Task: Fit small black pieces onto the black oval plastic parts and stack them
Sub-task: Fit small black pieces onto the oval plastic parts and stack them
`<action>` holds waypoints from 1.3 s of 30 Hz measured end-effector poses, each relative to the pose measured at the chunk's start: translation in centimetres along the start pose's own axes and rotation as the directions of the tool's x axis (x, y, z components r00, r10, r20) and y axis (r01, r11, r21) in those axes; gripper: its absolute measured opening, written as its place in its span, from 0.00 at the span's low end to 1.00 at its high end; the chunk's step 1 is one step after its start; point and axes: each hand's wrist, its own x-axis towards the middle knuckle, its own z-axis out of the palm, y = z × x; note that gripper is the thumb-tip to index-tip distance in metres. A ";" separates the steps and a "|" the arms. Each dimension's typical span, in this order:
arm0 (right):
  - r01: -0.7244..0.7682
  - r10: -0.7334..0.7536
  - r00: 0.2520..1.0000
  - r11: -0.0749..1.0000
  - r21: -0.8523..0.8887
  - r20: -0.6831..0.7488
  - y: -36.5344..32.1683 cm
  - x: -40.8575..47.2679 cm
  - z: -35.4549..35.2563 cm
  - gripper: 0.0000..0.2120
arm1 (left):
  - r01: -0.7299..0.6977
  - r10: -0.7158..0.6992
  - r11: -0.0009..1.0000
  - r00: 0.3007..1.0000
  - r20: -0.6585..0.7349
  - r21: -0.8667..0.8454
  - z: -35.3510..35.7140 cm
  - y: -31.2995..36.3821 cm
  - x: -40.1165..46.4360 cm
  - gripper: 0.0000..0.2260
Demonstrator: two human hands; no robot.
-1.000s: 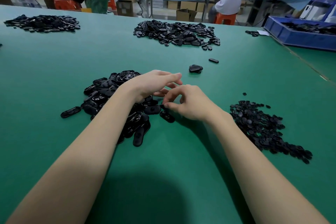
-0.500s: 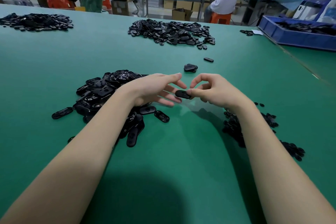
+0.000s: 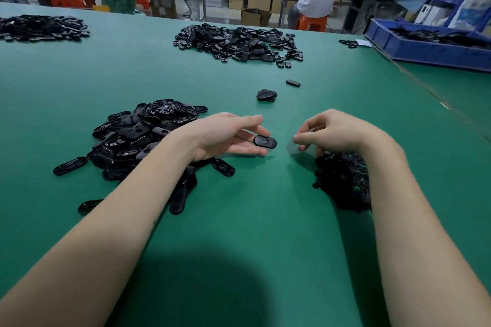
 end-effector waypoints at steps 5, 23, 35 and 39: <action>-0.086 0.079 0.993 0.992 -0.087 -0.083 1.1 -0.3 -0.5 0.05 | 0.000 0.000 1.000 1.000 -0.012 0.021 0.5 -0.1 -0.1 0.16; -0.223 0.219 0.975 0.953 -0.206 -0.042 0.6 -0.6 -0.9 0.07 | -0.093 0.101 0.986 0.993 -0.057 0.137 0.2 -0.5 0.1 0.08; -0.239 0.220 0.967 0.959 -0.151 -0.131 1.2 -0.2 -0.7 0.08 | -0.140 0.147 0.986 0.987 -0.065 0.091 0.3 -0.7 0.2 0.10; -0.225 0.206 0.968 0.965 -0.138 -0.141 1.3 -0.1 -0.6 0.06 | -0.150 0.157 0.985 0.985 -0.074 0.083 0.4 -0.8 0.1 0.11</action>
